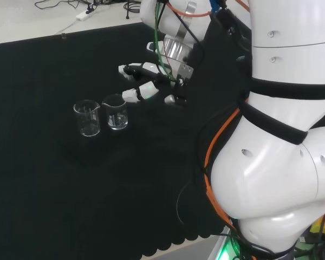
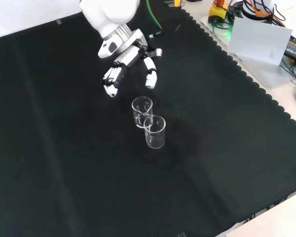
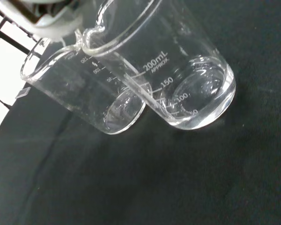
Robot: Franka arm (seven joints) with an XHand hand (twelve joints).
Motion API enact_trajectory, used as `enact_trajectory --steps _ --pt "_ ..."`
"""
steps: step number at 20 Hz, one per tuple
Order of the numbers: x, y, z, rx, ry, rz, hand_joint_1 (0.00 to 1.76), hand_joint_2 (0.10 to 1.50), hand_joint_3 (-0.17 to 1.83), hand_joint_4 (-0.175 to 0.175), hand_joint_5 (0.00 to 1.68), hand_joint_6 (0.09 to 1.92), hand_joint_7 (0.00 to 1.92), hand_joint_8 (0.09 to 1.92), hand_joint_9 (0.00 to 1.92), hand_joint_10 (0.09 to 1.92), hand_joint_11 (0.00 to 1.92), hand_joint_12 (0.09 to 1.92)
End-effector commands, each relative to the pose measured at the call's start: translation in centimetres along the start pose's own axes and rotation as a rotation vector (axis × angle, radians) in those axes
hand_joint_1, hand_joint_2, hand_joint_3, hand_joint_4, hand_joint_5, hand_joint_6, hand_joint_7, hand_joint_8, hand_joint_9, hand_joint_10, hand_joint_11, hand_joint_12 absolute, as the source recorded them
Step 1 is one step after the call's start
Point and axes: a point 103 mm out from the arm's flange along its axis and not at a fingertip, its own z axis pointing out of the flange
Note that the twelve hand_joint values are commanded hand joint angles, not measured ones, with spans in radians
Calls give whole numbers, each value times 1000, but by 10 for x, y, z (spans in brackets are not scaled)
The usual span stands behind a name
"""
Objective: Pick up the beaker on the right.
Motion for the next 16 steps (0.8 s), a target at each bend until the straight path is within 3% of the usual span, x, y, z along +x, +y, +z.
enact_trajectory --steps 1,16 --pt "-4 -2 14 8 23 -28 746 497 608 -25 220 87 154 556 277 599 0 1046" --pt "-11 3 50 -67 50 -68 757 515 563 -22 311 87 213 567 307 590 0 1063"
